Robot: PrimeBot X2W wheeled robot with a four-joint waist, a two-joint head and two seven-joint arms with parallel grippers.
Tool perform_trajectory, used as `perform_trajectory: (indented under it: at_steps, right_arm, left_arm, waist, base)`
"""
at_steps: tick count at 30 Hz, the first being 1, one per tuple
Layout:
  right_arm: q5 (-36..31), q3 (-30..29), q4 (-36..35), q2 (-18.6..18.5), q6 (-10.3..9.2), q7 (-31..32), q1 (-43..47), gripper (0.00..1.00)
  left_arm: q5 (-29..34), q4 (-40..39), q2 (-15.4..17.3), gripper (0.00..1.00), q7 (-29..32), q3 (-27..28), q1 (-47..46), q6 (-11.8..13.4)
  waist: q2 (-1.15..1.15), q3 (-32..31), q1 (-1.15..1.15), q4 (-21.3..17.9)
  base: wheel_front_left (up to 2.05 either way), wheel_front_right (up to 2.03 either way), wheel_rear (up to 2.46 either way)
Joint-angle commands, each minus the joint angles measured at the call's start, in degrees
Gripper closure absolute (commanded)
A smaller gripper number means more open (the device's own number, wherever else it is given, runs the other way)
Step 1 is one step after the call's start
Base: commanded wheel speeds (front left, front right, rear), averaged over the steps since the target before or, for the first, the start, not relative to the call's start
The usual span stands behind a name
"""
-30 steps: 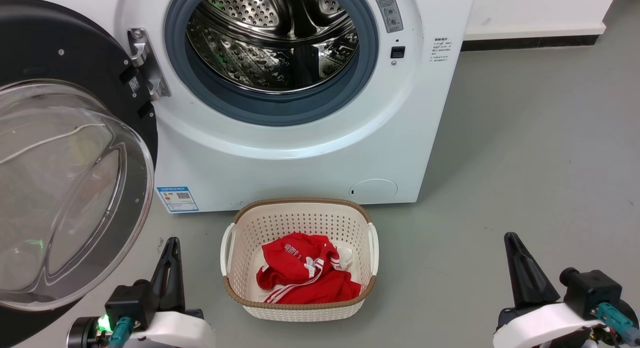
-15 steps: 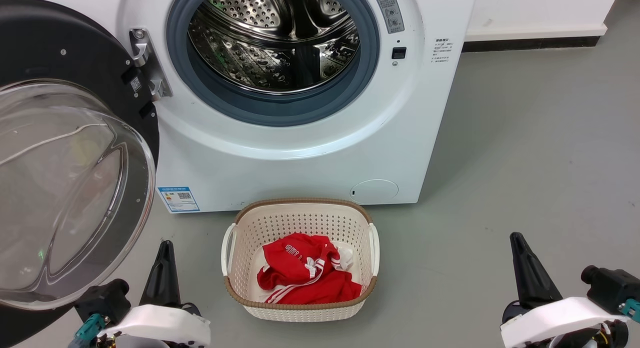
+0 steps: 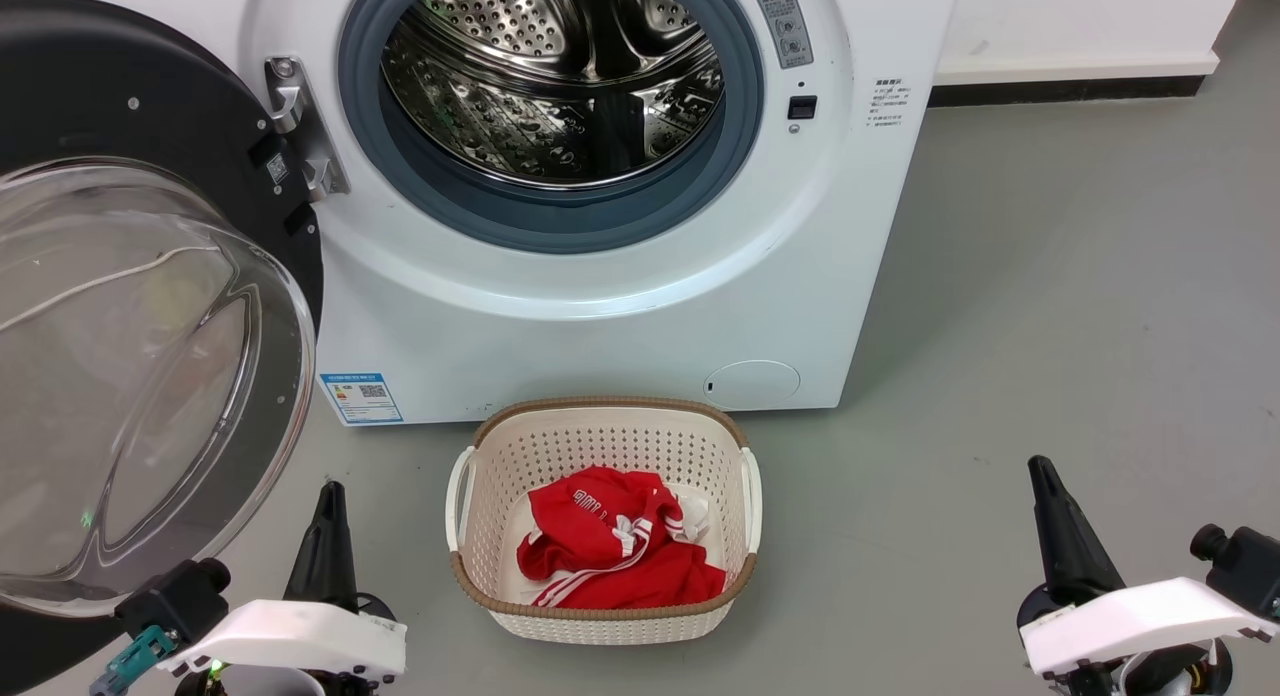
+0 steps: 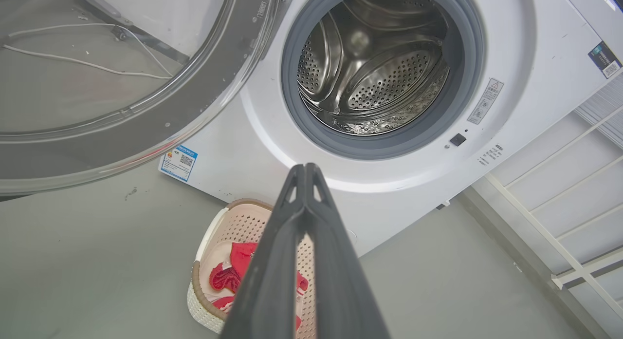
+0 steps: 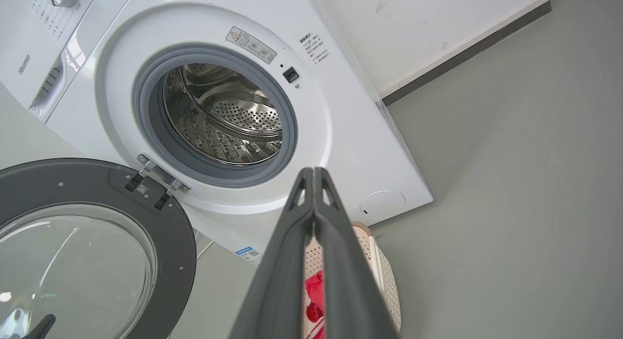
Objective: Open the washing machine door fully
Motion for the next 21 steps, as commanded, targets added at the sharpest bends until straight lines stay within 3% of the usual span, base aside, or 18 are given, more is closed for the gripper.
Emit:
perform_trajectory:
  at_steps: [1, 21]
  right_arm:
    - [1.9, -0.2, -0.5, -0.5, 0.00, 0.1, -1.5, 1.00]
    - [17.8, -0.9, 1.6, -0.8, 0.00, 2.4, -3.0, 1.00]
  left_arm:
    - [-1.8, -0.5, 0.1, 1.00, 0.3, 0.2, -1.6, -0.4]
    - [-17.9, 0.9, -0.1, 1.00, 4.1, 1.0, -2.8, -1.6]
  waist:
    - [0.00, 0.0, 0.00, 0.0]
    - [0.00, -0.2, 0.00, 0.4]
  base:
    - [0.00, 0.00, 0.00]
    - [0.00, 0.00, 0.00]
